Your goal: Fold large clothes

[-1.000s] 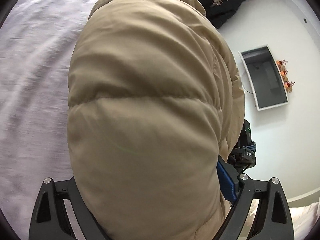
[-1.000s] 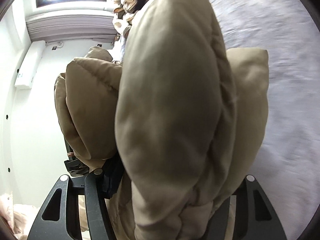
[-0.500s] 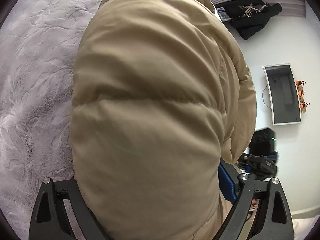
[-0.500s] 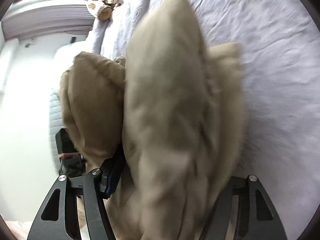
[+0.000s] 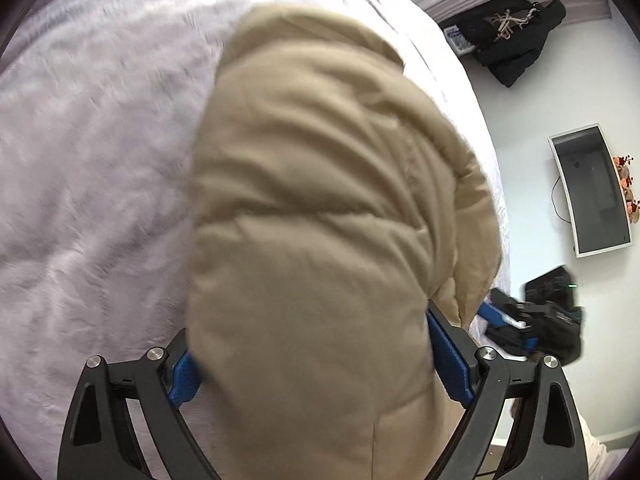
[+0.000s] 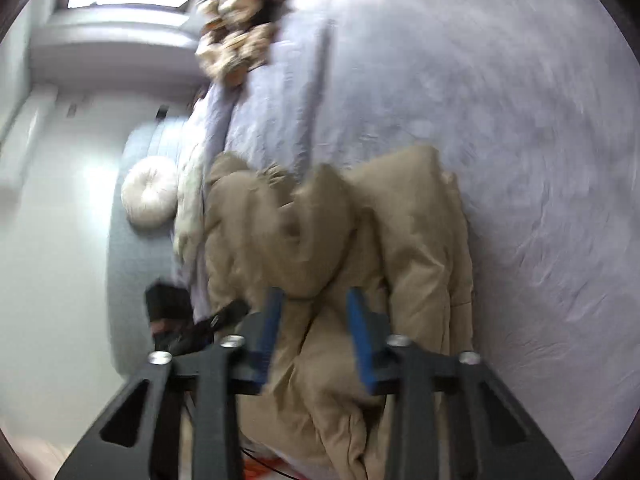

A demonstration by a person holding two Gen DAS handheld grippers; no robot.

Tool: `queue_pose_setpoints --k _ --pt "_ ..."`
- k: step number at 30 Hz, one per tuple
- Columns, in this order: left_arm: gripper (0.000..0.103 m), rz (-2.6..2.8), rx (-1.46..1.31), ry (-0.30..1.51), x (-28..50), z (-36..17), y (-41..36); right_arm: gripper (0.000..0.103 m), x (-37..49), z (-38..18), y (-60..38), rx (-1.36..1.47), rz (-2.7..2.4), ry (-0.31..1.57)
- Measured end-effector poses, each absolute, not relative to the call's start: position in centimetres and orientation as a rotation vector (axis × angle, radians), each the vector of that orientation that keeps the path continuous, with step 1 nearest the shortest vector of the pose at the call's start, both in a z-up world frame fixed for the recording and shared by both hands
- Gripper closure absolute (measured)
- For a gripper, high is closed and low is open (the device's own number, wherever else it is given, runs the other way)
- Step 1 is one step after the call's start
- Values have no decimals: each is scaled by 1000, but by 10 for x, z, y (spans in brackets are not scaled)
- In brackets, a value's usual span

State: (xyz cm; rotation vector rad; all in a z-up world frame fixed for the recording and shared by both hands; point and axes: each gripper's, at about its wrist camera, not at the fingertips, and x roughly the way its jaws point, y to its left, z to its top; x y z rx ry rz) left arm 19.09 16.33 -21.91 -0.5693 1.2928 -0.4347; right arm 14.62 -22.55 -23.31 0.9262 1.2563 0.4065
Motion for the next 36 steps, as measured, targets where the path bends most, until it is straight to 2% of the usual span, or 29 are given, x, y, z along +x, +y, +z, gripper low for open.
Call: queue_pose_setpoints --k 3,6,8,9,10,15,16,17,18,19,23,28,36 --pt "9 -397 -559 1272 195 -213 170 76 157 -269 -222 1120 467 1285" --pt "9 -371 -568 1210 201 -196 179 76 160 -279 -218 1002 430 1344" --pt "9 -381 -553 1161 206 -183 187 65 162 -280 -219 963 424 1349" --pt "9 -385 -535 1144 210 -178 187 48 161 -281 -221 972 445 1341" --pt "9 -382 -510 1140 215 -178 185 42 163 -282 -220 986 470 1336" --pt "9 -364 -380 1188 220 -196 156 42 176 -286 -196 1005 612 1344" --pt "9 -354 -355 1187 218 -197 152 45 178 -285 -190 1004 630 1346" --pt "9 -346 -345 1186 216 -196 148 54 181 -281 -180 972 643 1348" --pt "9 -343 -348 1184 213 -192 146 94 182 -275 -172 931 655 1344" --pt "9 -348 -356 1177 212 -188 145 97 181 -266 -166 878 663 1334" --pt "9 -415 -344 1124 205 -174 127 98 162 -235 -168 713 626 1283" --pt "9 -404 -201 1139 216 -183 66 98 139 -264 -182 605 493 1401" --pt "9 -342 -50 1172 228 -203 18 97 130 -278 -203 574 396 1396"
